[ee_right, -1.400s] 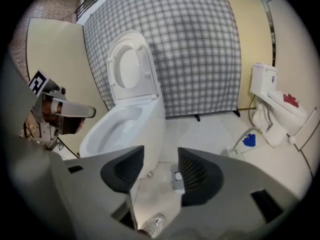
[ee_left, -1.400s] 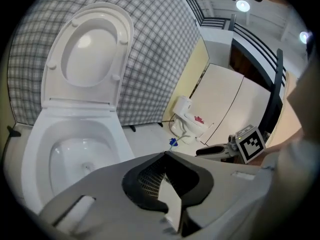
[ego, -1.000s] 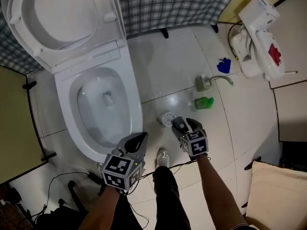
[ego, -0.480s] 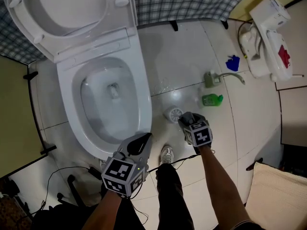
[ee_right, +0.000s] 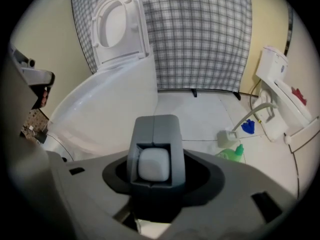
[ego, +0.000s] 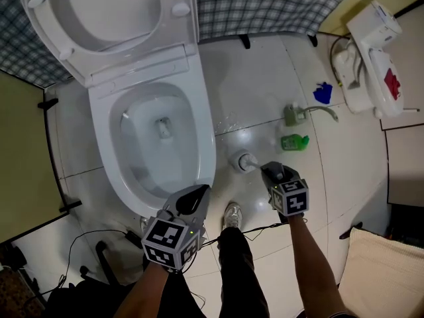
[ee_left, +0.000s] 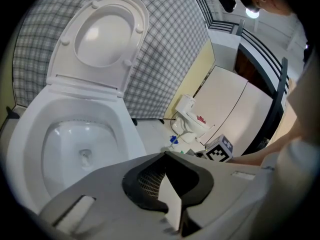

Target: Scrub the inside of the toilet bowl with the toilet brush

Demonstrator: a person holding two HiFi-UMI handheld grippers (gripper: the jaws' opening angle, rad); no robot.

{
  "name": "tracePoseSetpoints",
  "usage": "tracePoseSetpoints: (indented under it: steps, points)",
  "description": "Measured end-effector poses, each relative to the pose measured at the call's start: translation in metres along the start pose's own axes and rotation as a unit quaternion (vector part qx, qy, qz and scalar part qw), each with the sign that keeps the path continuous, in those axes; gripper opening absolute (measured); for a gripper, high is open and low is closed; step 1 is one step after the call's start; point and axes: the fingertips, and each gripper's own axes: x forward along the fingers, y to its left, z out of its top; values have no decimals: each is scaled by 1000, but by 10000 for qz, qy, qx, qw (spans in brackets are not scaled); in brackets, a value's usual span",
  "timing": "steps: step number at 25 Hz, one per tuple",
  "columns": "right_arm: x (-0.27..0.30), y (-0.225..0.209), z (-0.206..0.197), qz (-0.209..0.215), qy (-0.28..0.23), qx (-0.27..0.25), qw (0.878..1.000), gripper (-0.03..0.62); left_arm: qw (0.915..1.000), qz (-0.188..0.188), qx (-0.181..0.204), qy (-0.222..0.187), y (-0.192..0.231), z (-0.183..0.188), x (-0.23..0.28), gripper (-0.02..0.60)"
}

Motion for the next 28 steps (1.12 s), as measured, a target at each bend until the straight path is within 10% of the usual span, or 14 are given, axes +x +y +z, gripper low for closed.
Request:
tracePoseSetpoints:
  steps: [7, 17, 28]
  points:
    - [-111, 4, 59, -36, -1050, 238, 9942, 209, 9997, 16, 147, -205, -1, 35, -28, 8]
    - [-261, 69, 221, 430, -3040, -113, 9516, 209, 9957, 568, 184, -705, 31, 103, -95, 8]
    - [-187, 180, 250, 1700, -2666, -63, 9487, 209, 9908, 1045, -172, -847, 75, 92, -133, 8]
